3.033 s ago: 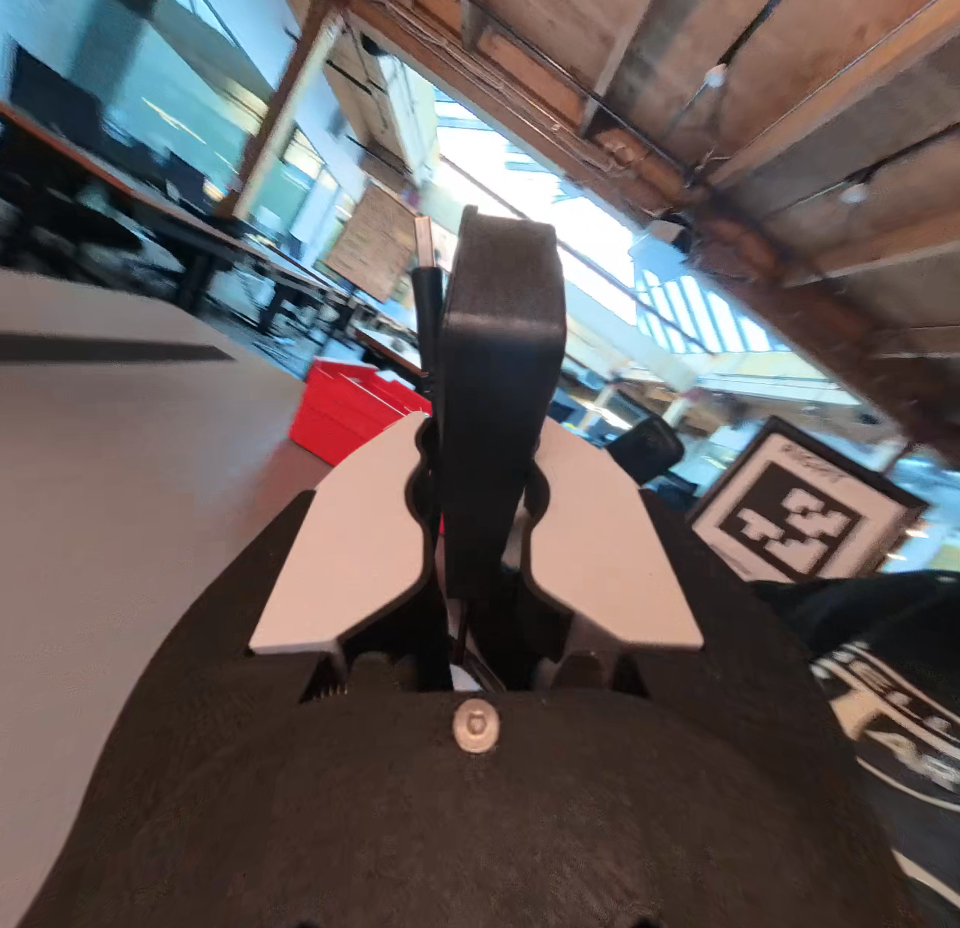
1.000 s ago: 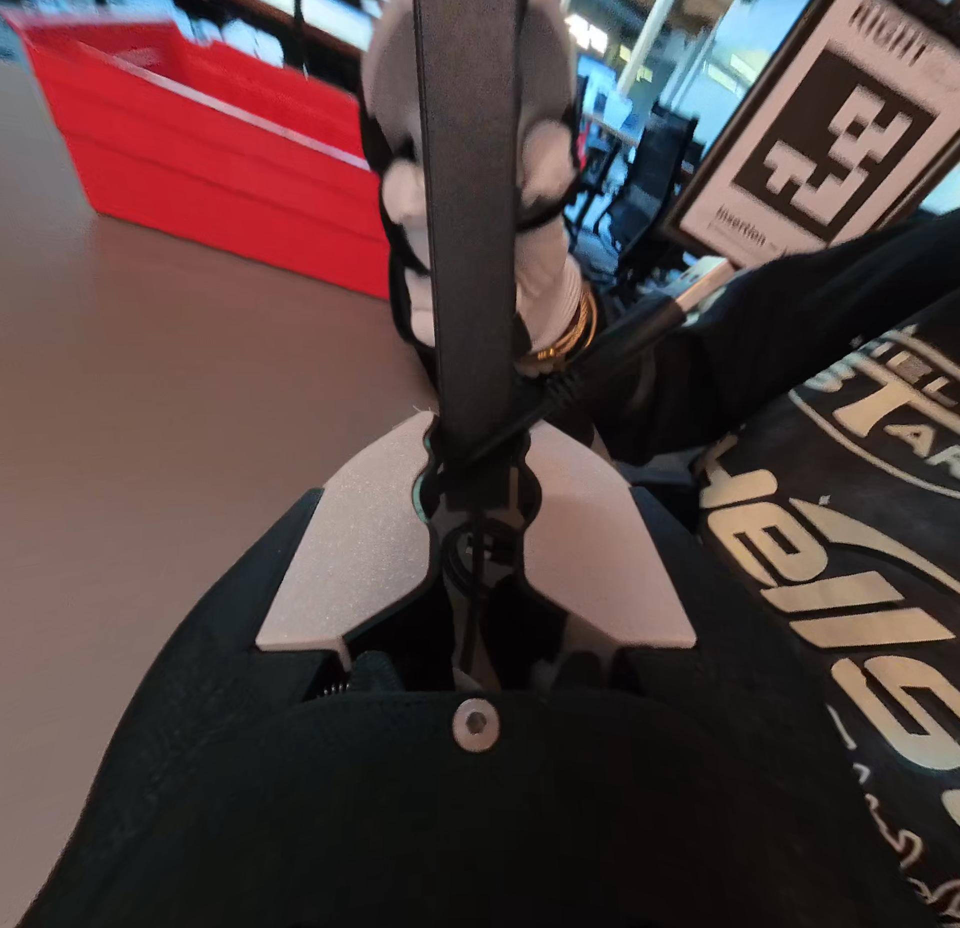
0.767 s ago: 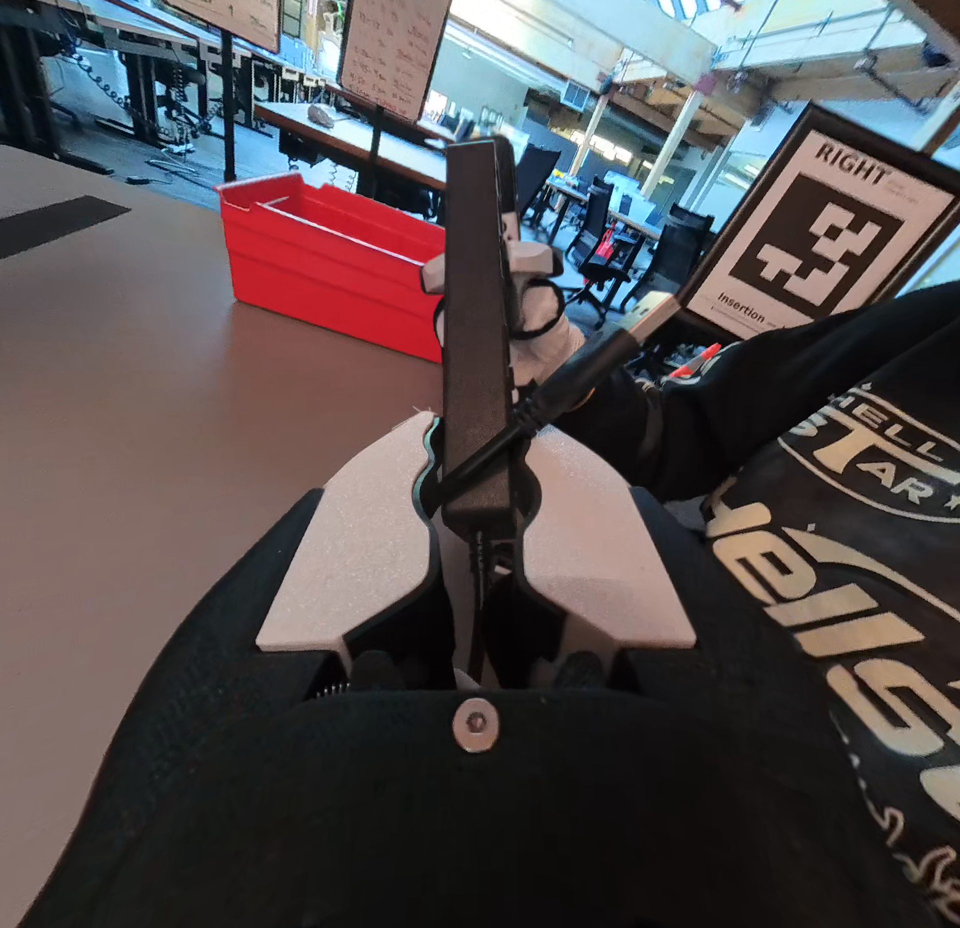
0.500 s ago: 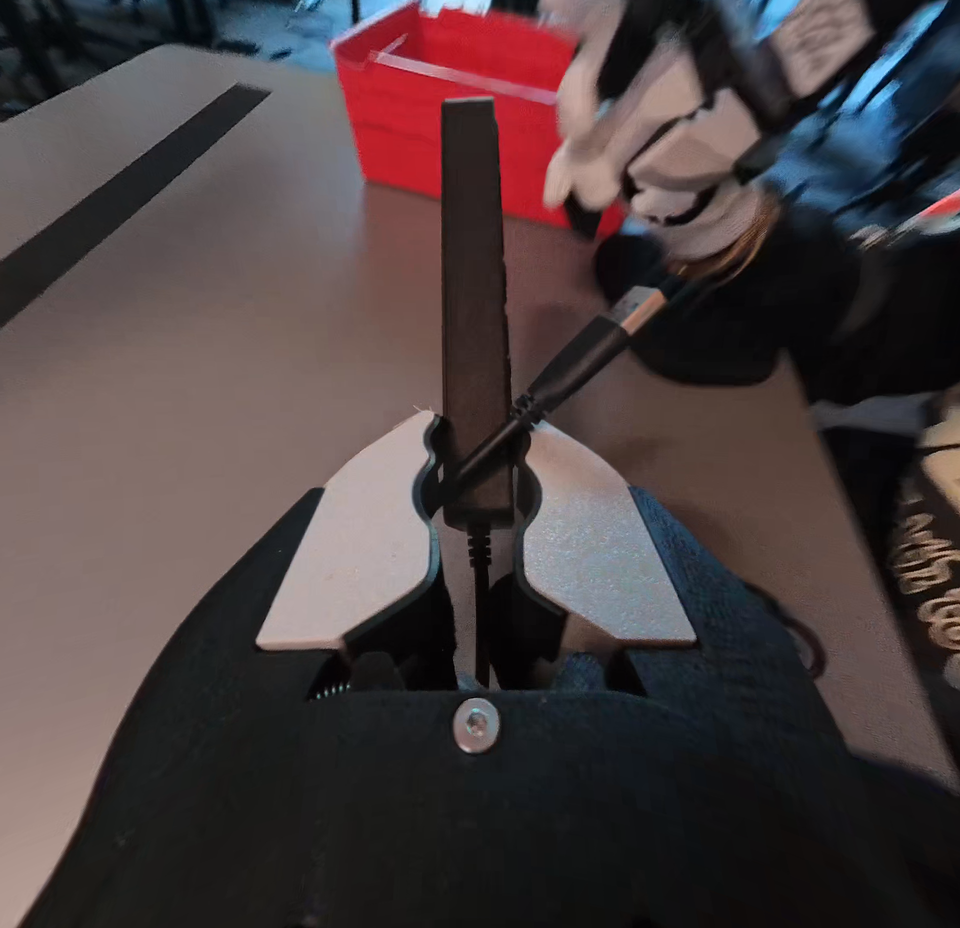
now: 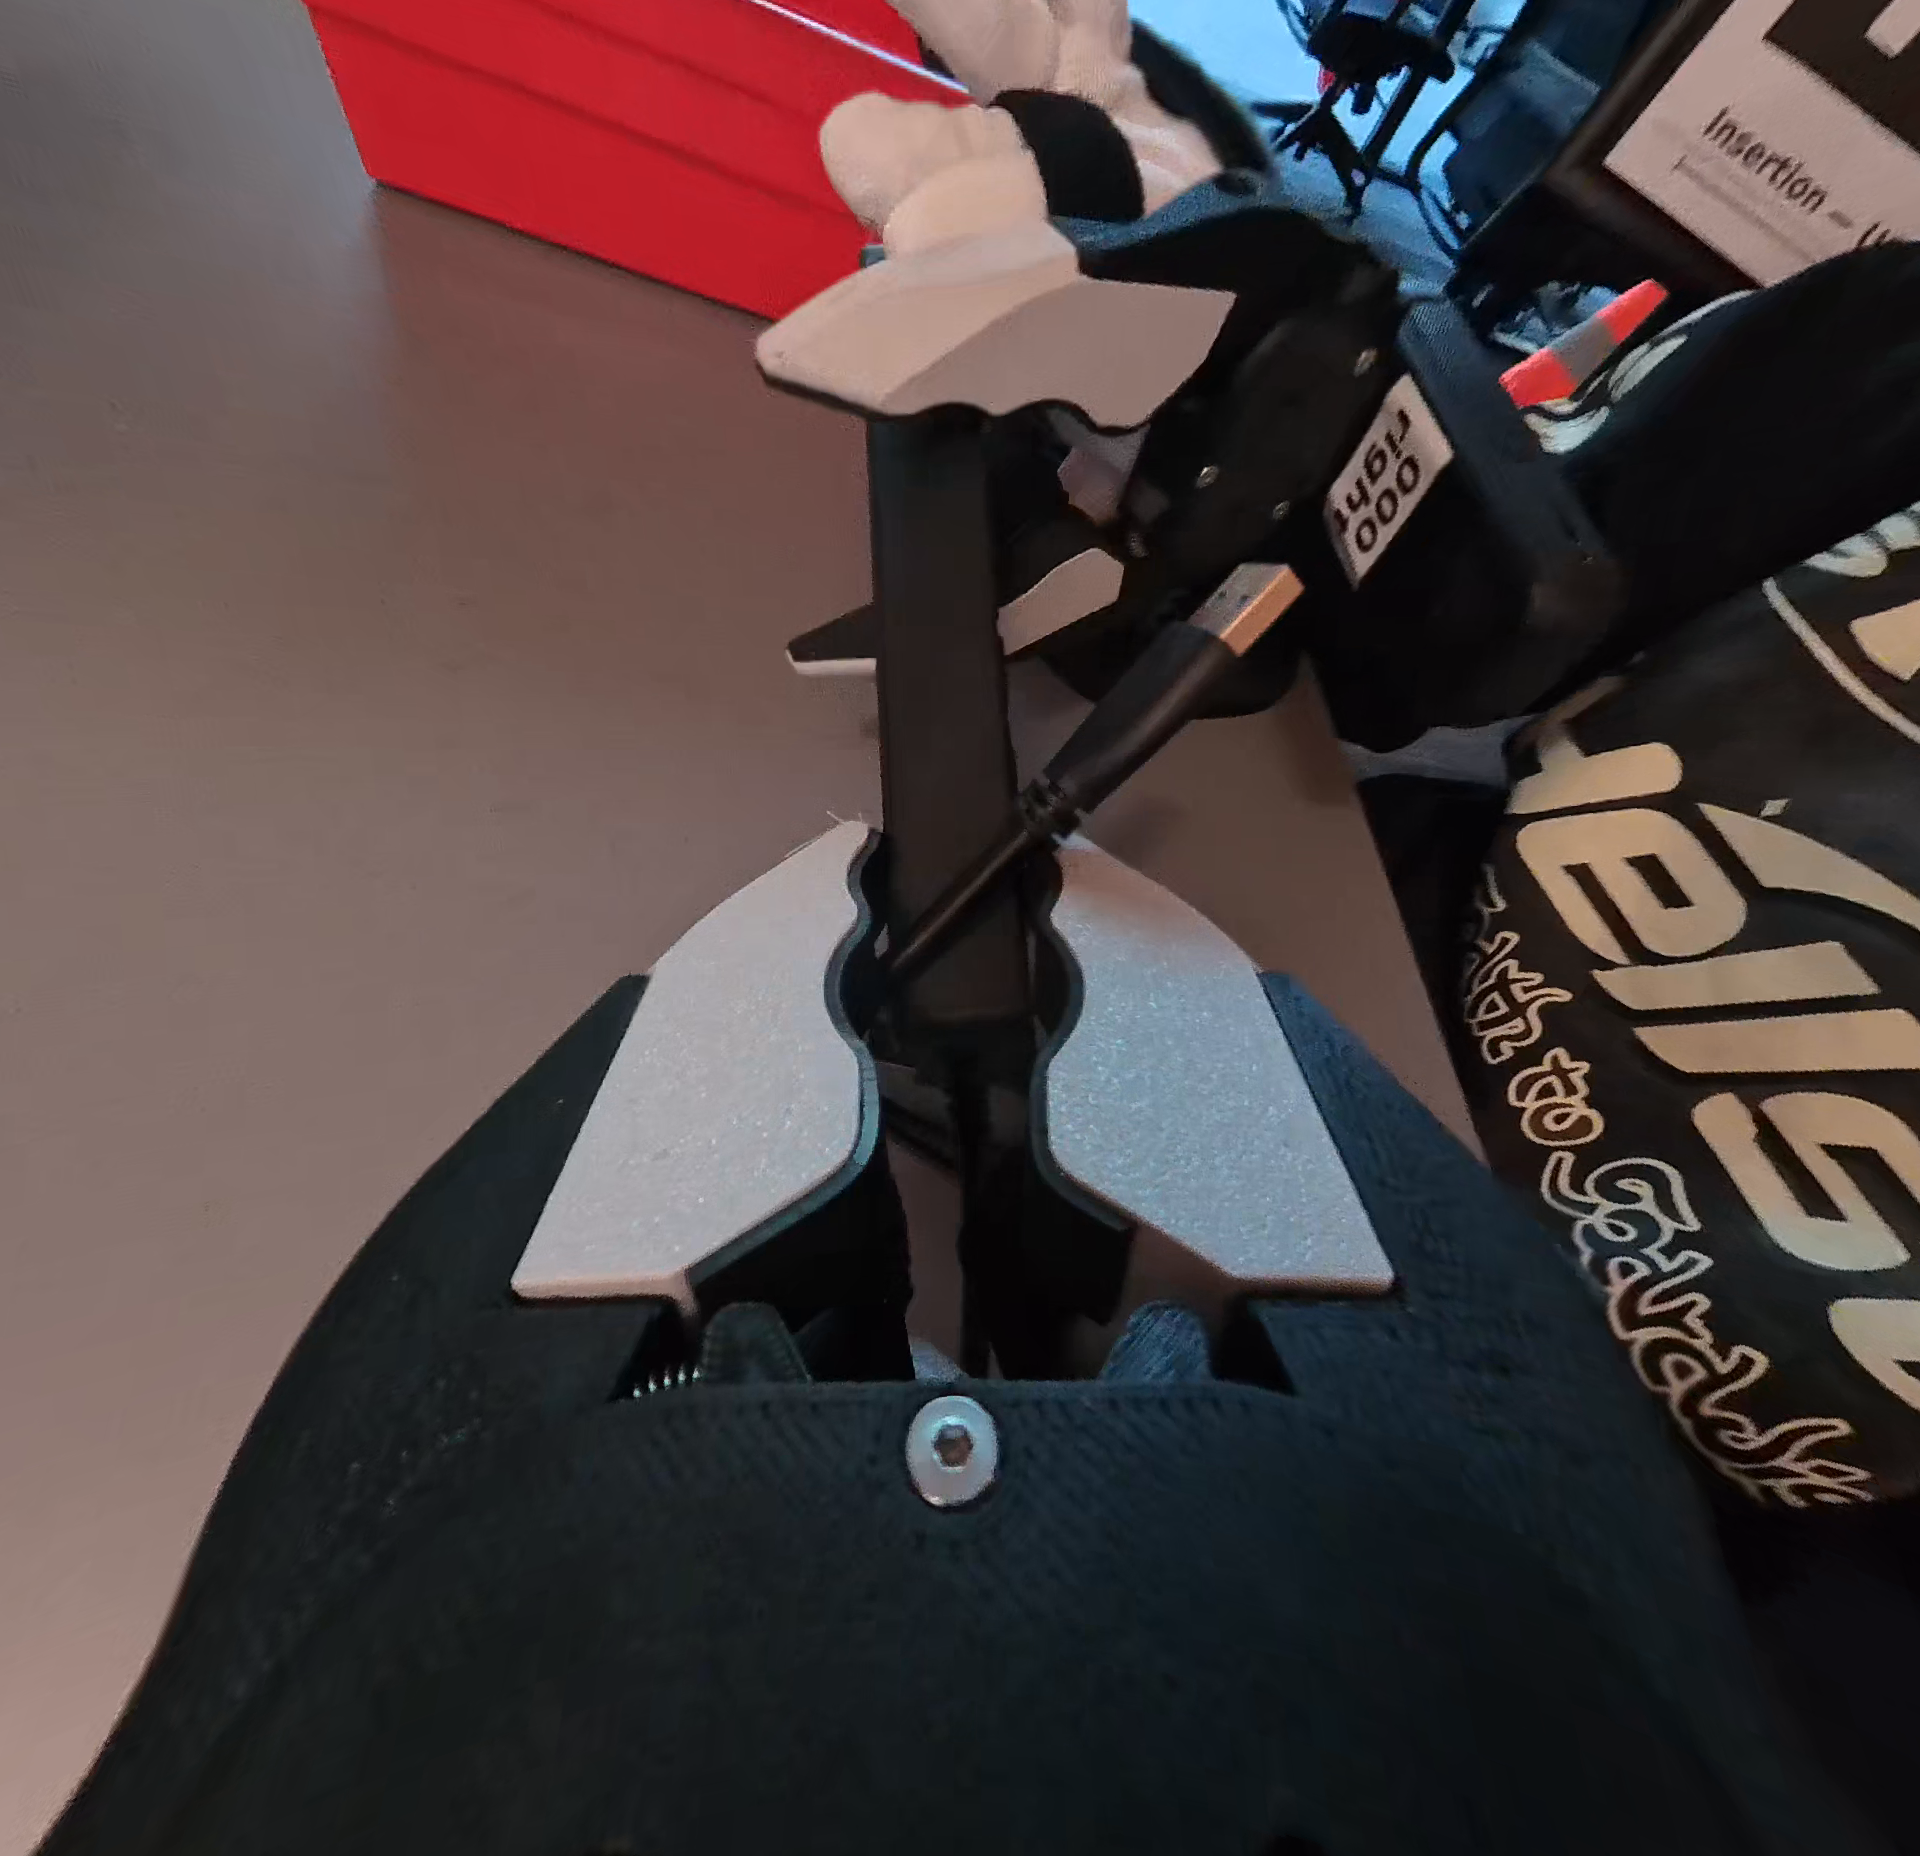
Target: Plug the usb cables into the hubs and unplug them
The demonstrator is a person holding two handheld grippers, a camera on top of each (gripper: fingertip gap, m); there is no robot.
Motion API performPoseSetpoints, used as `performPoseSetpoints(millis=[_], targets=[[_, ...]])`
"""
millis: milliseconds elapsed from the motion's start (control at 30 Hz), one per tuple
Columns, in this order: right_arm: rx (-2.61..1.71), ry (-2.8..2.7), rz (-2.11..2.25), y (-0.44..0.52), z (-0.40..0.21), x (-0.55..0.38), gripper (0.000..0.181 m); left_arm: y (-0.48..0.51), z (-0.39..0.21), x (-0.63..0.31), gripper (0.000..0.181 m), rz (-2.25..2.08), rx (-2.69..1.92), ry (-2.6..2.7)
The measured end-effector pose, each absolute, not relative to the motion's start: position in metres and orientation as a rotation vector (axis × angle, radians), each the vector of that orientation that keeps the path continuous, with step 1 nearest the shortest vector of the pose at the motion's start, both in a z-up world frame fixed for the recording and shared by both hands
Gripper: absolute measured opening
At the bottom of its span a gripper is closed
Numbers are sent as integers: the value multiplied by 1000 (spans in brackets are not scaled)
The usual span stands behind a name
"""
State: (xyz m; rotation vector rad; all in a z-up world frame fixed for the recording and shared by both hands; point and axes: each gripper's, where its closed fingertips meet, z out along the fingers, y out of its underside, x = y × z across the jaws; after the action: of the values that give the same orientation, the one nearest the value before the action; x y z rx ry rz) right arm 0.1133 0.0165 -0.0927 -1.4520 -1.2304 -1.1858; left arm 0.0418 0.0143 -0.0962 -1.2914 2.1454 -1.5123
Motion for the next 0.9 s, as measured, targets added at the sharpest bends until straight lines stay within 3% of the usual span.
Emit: performPoseSetpoints(millis=[133, 233, 433, 833, 900], targets=[[-1684, -1141, -984, 15, -111, 123, 66, 28, -66, 55, 26, -1650, -1193, 1875], [-1893, -1035, -730, 12, -133, 133, 65, 67, -17, 50, 43, -1764, -1098, 1467], [-2193, -813, -203, 1, -166, 116, 65, 157, 21, 20, 50, -1632, -1096, 829], [-2436, -373, 52, -9, -185, 143, 66, 145, 15, 30, 54, -1543, -1098, 937], [-2435, -380, 72, -9, -186, 141, 66, 139, 11, 34, 47, -1554, -1099, 977]])
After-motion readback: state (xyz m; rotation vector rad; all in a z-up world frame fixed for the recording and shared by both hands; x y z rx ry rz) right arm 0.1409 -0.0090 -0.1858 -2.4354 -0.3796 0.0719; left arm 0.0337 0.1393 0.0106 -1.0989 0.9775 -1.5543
